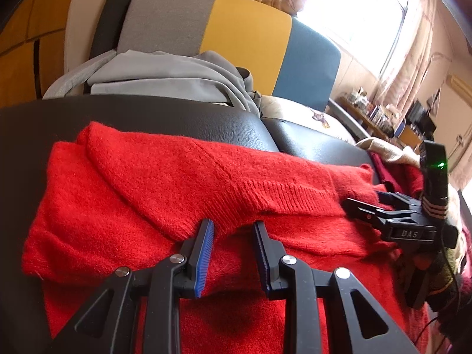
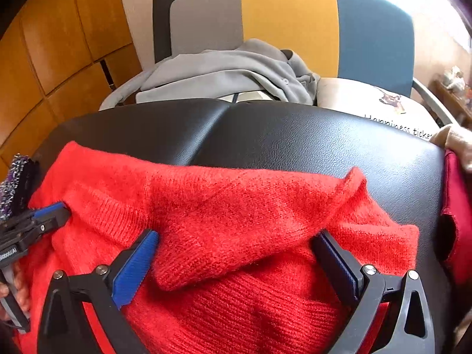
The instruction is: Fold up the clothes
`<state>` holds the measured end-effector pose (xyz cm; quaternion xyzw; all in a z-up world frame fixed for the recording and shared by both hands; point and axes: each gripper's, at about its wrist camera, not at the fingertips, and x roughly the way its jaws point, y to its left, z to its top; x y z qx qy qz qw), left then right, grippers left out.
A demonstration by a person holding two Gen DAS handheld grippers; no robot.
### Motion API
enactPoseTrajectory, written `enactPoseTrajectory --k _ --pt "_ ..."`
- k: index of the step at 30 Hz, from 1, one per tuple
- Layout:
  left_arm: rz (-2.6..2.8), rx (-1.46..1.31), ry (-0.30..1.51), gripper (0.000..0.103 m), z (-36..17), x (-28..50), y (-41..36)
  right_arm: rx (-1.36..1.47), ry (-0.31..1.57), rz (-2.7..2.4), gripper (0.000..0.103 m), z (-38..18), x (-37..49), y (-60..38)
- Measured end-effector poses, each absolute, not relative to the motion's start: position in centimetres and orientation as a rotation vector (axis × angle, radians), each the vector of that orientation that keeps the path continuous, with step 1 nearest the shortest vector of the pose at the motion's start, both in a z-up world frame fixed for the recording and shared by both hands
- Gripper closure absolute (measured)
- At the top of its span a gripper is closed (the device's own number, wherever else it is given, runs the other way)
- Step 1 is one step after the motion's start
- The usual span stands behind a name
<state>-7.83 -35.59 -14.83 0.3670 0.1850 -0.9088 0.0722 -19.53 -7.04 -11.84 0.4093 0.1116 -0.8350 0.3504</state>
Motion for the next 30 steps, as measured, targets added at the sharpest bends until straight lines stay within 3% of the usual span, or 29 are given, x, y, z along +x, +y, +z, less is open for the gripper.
enactPoseTrajectory --k 6,11,17,23,30 --pt "-2.705 1.101 0.540 0.076 -14.3 -7.2 -34.9 1.058 0.277 -2.174 0.000 -11.4 -19.4 -7.6" --pt "-2.698 1.096 0.417 0.071 -12.8 -4.4 -33.0 1.113 0.283 -2.117 0.000 -10.0 -19.4 -6.9" --pt "-2.655 1.073 0.580 0.069 -13.2 1.5 -33.9 1.024 0.156 -2.115 0.000 -7.2 -14.0 -2.3" --pt "-2.609 1.088 0.611 0.069 -15.6 6.1 -34.2 1.127 0.213 -2.078 0.000 -11.5 -11.0 -0.2" --pt "-2.576 1.078 0.747 0.067 -15.1 7.8 -35.3 1.121 0.143 -2.085 0.000 -11.3 -11.5 0.4"
